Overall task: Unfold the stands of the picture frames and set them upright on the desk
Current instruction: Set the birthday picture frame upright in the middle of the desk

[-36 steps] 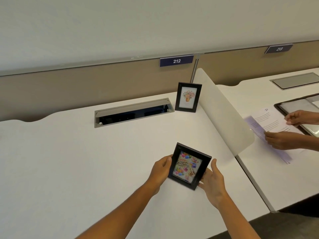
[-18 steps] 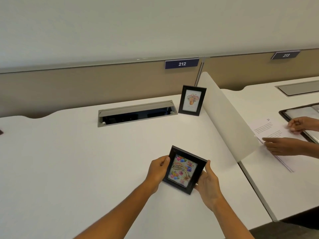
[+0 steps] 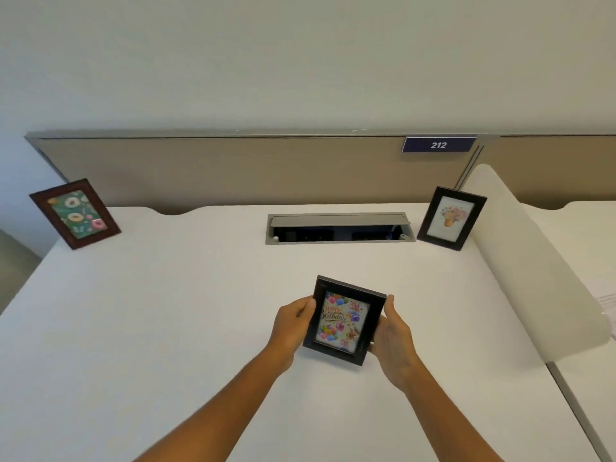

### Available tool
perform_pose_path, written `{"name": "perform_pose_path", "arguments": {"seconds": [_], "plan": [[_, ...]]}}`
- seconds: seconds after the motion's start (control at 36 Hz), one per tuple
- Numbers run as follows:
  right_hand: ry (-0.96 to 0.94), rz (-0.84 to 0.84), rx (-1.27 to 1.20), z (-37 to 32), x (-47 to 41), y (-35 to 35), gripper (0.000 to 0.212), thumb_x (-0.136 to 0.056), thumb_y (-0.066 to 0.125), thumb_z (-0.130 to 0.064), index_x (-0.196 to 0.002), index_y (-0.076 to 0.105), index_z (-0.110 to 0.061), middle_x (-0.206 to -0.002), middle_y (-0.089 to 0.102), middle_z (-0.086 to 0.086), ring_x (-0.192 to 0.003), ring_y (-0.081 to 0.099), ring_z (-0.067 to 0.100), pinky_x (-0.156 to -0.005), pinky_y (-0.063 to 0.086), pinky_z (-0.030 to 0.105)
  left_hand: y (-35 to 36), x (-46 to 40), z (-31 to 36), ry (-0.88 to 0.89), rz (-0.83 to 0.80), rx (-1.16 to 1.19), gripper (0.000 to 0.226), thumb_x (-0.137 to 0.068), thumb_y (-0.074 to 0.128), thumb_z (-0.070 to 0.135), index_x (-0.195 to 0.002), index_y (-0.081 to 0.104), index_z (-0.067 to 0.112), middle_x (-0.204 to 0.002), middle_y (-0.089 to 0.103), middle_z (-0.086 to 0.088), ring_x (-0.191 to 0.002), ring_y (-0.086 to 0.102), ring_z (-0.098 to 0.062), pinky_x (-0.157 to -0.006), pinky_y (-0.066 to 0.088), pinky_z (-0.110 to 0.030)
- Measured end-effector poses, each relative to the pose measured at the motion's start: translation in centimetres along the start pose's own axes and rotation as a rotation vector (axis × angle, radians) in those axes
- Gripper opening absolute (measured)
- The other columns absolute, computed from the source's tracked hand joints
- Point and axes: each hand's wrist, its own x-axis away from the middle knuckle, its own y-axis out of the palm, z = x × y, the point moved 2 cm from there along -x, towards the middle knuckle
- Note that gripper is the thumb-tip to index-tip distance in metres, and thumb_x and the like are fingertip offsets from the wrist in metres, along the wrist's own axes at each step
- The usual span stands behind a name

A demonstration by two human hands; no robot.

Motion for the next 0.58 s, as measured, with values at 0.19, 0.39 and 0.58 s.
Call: {"name": "perform_pose_path", "arguments": {"seconds": [0.19, 0.39, 0.58], "plan": [[0.011, -0.067, 0.08, -0.6, -2.4, 7.9, 0.079, -0.106, 0.023, -0.075, -0.147, 0.068, -0.026, -0.143, 0.075, 0.01, -0.135, 0.067, 0.037, -0.123, 0.042, 0.068, -7.6, -1.0, -0.8, 0.008, 0.084, 0.008, 0.026, -0.107, 0.048, 0.043, -0.098, 0.071, 0.034, -0.095, 0.076, 0.018, -0.097, 0.07, -0.003, -0.065, 0.054, -0.011], [0.035, -0.136, 0.152, -1.2, -5.0, 15.0, 0.076, -0.108, 0.019, -0.073, -0.149, 0.065, -0.028, -0.149, 0.07, 0.009, -0.139, 0.063, 0.037, -0.125, 0.039, 0.068, -14.2, -3.2, -1.8, -0.001, 0.144, 0.031, 0.024, -0.106, 0.05, 0.043, -0.098, 0.071, 0.034, -0.1, 0.075, 0.014, -0.101, 0.069, -0.007, -0.077, 0.055, -0.02], [0.053, -0.152, 0.182, -2.5, -8.8, 20.9, 0.076, -0.109, 0.018, -0.073, -0.147, 0.066, -0.028, -0.148, 0.07, 0.008, -0.138, 0.064, 0.037, -0.125, 0.039, 0.067, -19.4, -6.9, -1.3, -0.003, 0.166, 0.045, 0.023, -0.107, 0.05, 0.038, -0.1, 0.071, 0.03, -0.105, 0.075, 0.008, -0.104, 0.068, -0.01, -0.086, 0.059, -0.03]]}}
